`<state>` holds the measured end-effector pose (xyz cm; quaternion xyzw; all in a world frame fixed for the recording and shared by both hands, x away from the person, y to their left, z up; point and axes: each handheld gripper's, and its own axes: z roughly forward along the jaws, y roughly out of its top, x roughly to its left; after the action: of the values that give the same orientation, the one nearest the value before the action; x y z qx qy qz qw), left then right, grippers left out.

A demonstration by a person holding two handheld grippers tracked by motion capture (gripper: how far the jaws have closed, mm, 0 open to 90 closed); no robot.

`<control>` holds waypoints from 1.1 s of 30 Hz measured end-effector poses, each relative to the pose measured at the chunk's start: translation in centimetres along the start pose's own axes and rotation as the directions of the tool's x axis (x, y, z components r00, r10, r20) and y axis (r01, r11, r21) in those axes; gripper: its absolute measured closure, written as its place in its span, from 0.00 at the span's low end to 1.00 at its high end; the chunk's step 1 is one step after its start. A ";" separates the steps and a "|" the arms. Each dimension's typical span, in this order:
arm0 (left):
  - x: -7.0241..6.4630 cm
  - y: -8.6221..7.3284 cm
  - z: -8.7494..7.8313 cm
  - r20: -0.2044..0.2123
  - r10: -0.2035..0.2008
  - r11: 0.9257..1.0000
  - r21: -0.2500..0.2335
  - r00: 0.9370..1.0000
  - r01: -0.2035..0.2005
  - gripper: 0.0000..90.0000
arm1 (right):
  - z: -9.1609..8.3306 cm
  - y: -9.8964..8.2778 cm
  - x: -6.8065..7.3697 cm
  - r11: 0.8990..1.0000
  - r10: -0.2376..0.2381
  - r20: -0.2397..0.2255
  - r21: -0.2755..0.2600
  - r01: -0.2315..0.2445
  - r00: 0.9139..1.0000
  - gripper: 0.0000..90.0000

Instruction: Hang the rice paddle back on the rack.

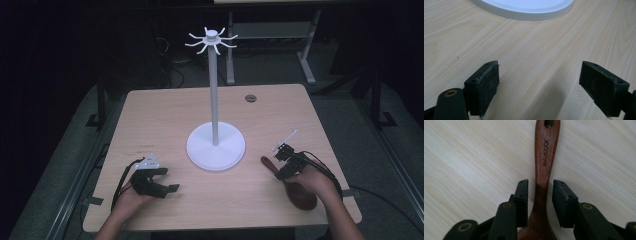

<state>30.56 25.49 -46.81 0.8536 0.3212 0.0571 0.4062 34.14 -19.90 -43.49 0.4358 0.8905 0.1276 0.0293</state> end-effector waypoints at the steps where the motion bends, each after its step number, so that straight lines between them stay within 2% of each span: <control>1: 0.0 0.0 0.0 0.000 0.000 1.000 0.001 1.000 0.000 0.17 | 0.1 0.0 0.0 1.000 0.000 0.000 0.008 0.000 1.000 0.75; 10: -0.1 0.0 0.0 0.000 -0.008 1.000 0.001 1.000 0.008 0.17 | 0.4 0.4 -0.2 0.999 -0.006 0.008 0.044 0.006 1.000 0.78; 17: 0.0 0.0 0.0 -0.003 0.002 1.000 0.003 1.000 -0.002 0.17 | 0.6 0.8 0.1 0.997 -0.018 0.030 0.072 0.016 0.999 0.82; 23: 0.0 0.0 0.0 -0.003 0.003 1.000 0.003 1.000 -0.003 0.17 | 0.5 0.7 0.1 0.998 -0.029 0.026 0.065 0.028 0.999 0.85; 31: -0.1 0.0 0.1 0.000 -0.003 1.000 0.001 1.000 0.003 0.17 | 0.5 0.0 -0.2 0.999 -0.031 0.004 0.015 0.030 1.000 0.86; 33: 0.0 0.0 0.0 -0.002 0.001 1.000 0.002 1.000 -0.001 0.17 | 0.4 -0.3 -0.4 1.000 -0.030 -0.016 -0.003 0.030 0.999 0.86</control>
<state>30.54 25.49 -46.81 0.8541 0.3211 0.0578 0.4051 34.21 -20.29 -43.99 0.4213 0.8969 0.1322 0.0247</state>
